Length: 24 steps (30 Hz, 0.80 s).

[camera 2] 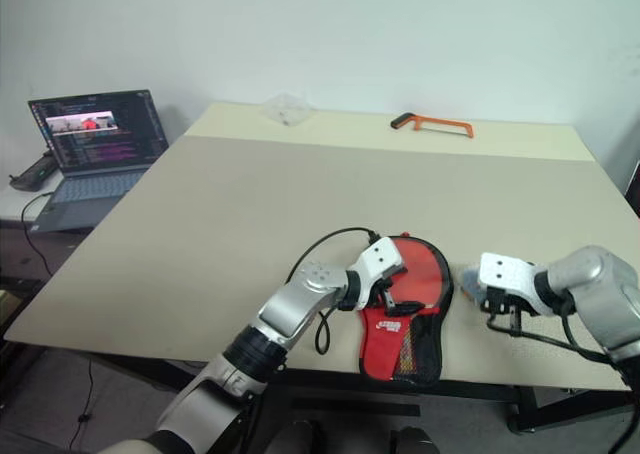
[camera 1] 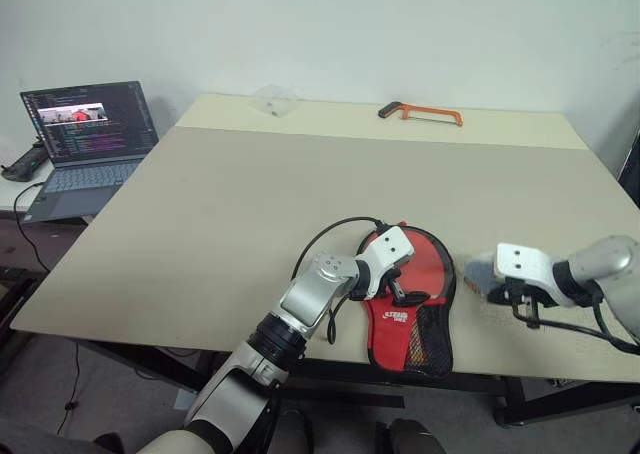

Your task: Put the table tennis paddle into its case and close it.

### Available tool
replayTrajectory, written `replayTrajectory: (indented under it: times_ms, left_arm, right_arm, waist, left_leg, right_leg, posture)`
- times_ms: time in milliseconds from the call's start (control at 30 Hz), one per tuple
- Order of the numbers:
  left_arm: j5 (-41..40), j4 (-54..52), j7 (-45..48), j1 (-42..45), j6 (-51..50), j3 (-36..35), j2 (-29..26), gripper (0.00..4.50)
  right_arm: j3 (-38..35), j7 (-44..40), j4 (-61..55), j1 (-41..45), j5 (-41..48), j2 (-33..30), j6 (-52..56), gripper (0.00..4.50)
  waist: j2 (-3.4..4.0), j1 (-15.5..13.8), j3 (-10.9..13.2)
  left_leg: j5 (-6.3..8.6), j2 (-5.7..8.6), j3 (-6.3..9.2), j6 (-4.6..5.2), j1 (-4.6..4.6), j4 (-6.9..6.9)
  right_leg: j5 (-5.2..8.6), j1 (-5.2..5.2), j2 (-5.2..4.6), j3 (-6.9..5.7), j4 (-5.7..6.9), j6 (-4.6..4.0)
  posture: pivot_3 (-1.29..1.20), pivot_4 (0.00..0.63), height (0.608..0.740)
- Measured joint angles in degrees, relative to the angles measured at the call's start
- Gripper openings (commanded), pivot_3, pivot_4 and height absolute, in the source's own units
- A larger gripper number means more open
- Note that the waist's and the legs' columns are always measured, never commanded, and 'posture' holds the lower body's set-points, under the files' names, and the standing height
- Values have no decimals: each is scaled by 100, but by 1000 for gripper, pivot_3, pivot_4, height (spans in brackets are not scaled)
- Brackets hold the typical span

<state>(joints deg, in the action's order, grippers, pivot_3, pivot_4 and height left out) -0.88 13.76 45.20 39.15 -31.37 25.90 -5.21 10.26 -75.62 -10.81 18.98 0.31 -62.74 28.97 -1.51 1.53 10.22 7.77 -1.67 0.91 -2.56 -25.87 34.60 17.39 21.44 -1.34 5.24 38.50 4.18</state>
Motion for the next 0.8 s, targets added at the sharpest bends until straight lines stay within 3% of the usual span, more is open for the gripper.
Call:
replayTrajectory:
  times_ms: [533,800]
  left_arm:
    - [63,213,185,106,173,153,61,4500]
    - [104,445,262,230,296,193,104,4500]
  right_arm:
    - [-875,-361,-2716,-2474,1430,-604,-116,16]
    - [-879,-185,-3366,-3300,1430,-681,-181,16]
  waist:
    - [0,-38,-2]
    - [-3,-44,-3]
  left_leg:
    - [5,0,27,-5,-2,-6]
    - [6,0,39,-5,1,-1]
  right_leg:
    - [2,-24,-4,-32,-53,-2]
    - [1,-18,-5,-45,-57,-1]
  posture:
    - [0,150,740]
    - [0,150,740]
